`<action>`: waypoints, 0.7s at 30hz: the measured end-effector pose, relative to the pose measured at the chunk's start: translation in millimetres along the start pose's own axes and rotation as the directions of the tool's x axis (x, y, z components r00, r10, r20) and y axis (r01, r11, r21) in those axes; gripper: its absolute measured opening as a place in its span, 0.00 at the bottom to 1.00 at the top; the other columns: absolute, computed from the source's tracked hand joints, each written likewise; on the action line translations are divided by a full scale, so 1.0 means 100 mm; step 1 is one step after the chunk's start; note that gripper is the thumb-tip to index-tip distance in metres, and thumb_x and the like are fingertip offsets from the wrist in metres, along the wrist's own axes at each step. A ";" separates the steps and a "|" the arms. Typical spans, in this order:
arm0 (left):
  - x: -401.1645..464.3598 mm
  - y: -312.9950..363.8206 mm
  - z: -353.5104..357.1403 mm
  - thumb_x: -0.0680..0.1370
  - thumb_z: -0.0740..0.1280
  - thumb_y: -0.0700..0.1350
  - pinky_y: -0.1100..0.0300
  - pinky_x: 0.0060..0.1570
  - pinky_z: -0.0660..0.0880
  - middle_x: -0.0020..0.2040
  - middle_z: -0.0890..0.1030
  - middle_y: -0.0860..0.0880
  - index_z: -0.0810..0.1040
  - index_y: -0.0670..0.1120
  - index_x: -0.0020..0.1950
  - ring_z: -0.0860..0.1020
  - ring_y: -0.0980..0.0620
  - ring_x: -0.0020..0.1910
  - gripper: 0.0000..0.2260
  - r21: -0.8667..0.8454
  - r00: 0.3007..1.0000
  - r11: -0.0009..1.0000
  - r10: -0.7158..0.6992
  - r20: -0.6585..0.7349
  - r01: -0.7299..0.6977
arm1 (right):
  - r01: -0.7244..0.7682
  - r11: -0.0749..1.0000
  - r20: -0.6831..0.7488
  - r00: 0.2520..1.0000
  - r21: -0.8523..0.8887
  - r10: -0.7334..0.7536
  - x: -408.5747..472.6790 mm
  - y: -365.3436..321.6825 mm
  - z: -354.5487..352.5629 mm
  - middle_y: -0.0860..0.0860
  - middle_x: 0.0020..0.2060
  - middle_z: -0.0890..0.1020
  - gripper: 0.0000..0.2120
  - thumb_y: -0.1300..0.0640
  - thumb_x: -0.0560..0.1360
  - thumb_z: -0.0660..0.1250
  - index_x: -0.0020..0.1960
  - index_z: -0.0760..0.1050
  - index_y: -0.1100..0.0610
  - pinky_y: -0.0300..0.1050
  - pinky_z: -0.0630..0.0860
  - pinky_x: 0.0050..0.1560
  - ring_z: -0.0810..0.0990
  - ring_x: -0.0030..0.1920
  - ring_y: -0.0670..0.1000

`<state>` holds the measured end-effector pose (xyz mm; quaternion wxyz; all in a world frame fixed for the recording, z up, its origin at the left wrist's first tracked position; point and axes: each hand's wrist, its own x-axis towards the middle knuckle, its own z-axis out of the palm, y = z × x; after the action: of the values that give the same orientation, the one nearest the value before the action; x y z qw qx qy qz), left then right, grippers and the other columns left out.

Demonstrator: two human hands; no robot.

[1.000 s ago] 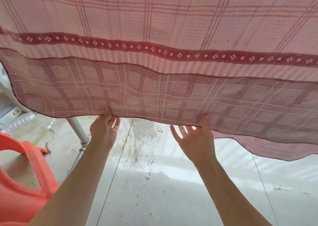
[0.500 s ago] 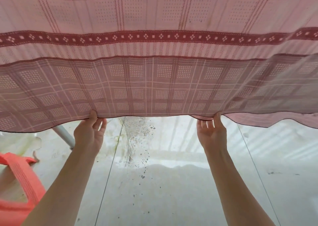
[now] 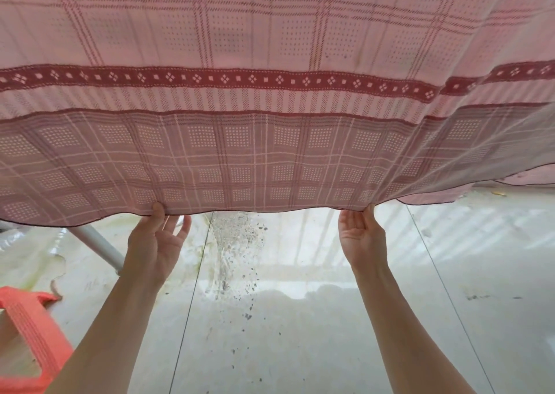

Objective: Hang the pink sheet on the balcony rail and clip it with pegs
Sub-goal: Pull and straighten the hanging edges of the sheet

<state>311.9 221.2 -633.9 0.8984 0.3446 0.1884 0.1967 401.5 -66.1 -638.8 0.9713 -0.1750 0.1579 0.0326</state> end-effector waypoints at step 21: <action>-0.10 -0.41 0.51 0.80 0.57 0.36 0.54 0.50 0.74 0.40 0.83 0.52 0.74 0.43 0.47 0.80 0.56 0.44 0.07 0.000 0.984 0.993 -0.115 -0.137 0.116 | -0.095 0.992 0.093 0.990 -0.082 0.103 -0.27 -0.10 0.12 0.50 0.45 0.80 0.07 0.65 0.74 0.60 0.45 0.77 0.57 0.50 0.75 0.58 0.79 0.53 0.50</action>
<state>337.0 160.6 -625.6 0.8918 0.3224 0.2701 0.1669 380.1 -71.6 -616.4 0.9675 -0.2024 0.1178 0.0952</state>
